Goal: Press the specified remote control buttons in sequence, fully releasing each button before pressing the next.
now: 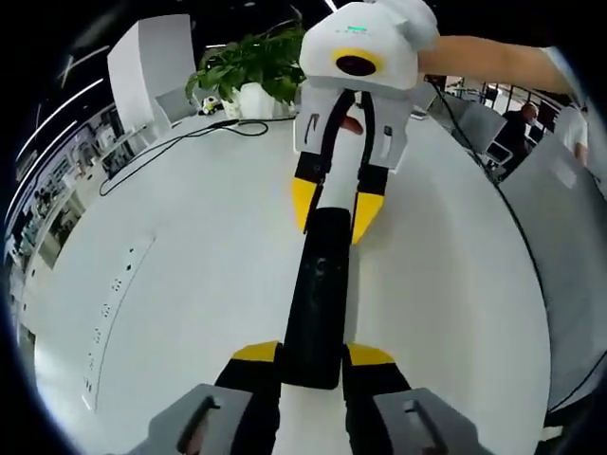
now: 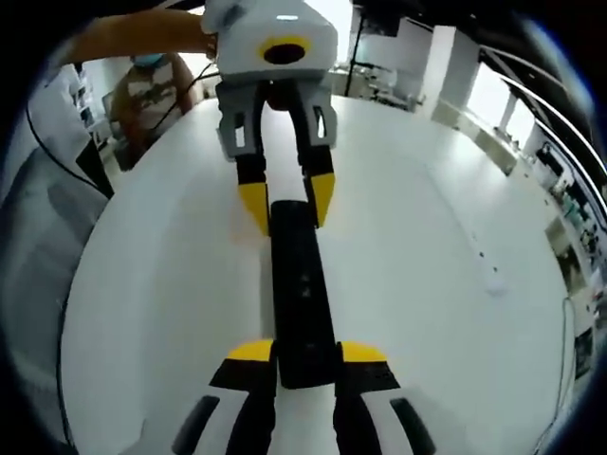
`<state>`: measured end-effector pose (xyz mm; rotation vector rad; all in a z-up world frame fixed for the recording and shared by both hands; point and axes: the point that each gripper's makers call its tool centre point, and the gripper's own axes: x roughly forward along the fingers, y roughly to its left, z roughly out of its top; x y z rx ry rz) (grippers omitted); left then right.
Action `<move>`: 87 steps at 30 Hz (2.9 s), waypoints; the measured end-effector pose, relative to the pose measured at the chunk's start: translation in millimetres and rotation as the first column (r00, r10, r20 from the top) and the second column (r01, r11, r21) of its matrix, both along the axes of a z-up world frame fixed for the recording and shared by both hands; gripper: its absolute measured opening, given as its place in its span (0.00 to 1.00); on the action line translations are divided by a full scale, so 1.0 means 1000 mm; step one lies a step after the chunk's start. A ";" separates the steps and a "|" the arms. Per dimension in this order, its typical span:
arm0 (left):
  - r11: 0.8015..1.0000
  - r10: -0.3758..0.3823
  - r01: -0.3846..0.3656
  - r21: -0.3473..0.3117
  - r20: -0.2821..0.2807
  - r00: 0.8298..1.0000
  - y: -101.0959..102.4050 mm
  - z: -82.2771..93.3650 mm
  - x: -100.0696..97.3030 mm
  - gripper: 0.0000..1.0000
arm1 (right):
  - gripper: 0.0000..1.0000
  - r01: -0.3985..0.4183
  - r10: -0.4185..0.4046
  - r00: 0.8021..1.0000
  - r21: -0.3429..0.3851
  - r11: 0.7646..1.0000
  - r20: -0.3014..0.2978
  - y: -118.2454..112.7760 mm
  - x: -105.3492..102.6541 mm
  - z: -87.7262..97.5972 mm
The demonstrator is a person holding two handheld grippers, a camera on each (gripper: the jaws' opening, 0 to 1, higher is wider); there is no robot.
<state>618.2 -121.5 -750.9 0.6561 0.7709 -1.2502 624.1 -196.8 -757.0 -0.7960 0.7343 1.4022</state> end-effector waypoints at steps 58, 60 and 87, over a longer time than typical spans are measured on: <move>1.000 -0.025 0.025 0.006 -0.021 0.999 -0.008 -0.020 -0.142 0.24 | 0.20 0.007 -0.007 0.999 0.002 1.000 -0.037 -0.009 -0.148 -0.014; 1.000 -0.027 0.027 0.009 -0.023 0.999 -0.009 -0.021 -0.142 0.24 | 0.20 0.007 -0.007 0.999 0.002 1.000 -0.036 -0.010 -0.148 -0.015; 0.998 -0.056 0.056 0.027 -0.005 0.998 -0.007 -0.025 -0.141 0.24 | 0.21 -0.003 0.004 0.998 0.020 1.000 -0.059 -0.008 -0.145 -0.023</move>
